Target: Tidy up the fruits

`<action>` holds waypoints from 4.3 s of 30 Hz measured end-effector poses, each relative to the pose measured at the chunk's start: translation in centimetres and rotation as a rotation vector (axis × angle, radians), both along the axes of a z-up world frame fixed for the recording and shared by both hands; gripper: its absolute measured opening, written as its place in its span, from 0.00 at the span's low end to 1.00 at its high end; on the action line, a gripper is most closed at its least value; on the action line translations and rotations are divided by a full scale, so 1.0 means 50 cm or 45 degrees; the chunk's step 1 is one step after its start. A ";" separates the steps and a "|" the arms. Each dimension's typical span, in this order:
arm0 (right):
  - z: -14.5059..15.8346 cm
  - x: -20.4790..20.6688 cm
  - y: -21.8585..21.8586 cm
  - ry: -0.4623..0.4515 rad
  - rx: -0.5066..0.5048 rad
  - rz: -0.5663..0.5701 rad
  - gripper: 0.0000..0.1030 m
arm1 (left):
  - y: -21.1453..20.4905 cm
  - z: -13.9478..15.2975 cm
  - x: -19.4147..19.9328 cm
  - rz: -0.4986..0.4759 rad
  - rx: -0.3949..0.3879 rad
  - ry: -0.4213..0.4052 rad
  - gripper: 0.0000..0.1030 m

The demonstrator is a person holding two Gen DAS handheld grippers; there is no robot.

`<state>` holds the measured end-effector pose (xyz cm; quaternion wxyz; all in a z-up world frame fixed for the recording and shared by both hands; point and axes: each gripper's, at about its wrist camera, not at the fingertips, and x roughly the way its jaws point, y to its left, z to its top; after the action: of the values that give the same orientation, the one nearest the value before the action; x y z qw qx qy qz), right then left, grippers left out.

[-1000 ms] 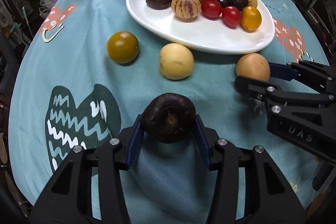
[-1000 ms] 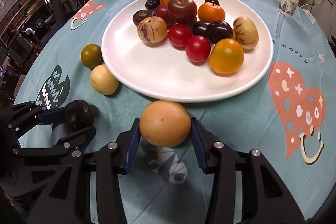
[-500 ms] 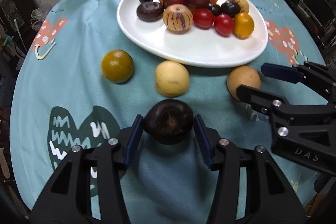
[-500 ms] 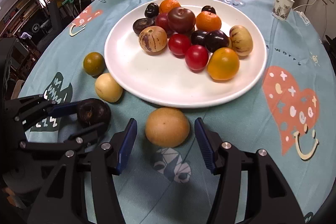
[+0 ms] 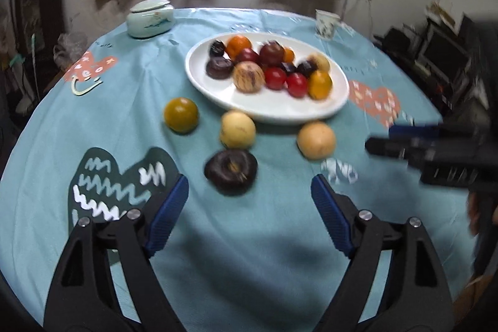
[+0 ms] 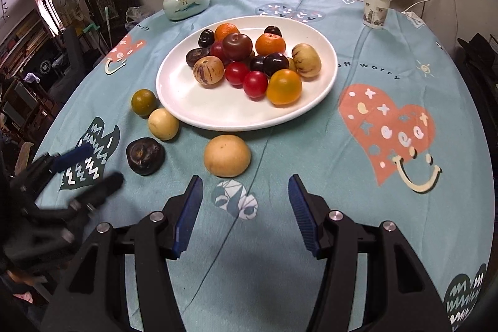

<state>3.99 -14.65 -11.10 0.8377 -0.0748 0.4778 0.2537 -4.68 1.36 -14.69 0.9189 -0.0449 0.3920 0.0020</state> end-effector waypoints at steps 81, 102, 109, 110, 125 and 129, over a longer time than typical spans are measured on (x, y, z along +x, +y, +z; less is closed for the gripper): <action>0.021 0.333 0.102 0.031 0.098 -0.069 0.46 | 0.038 0.065 0.439 -0.094 0.253 0.265 0.55; 0.131 0.229 0.019 -0.108 0.219 -0.115 0.66 | 0.193 0.181 0.329 0.103 0.100 0.125 0.76; 0.095 0.093 -0.027 -0.045 0.270 -0.130 0.66 | 0.262 0.166 0.212 0.194 0.059 0.145 0.77; 0.087 0.073 -0.032 -0.027 0.273 -0.133 0.66 | 0.261 0.163 0.195 0.184 0.057 0.147 0.77; 0.045 -0.128 0.041 0.051 0.312 0.019 0.66 | 0.250 0.090 -0.028 0.223 -0.113 0.023 0.80; 0.060 -0.123 0.049 0.032 0.307 0.018 0.66 | 0.216 0.045 -0.089 0.263 -0.097 -0.048 0.80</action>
<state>-2.17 -12.21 -8.10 0.8327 0.0265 0.4537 0.3162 -9.14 12.16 -12.43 0.9186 -0.1201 0.3677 0.0811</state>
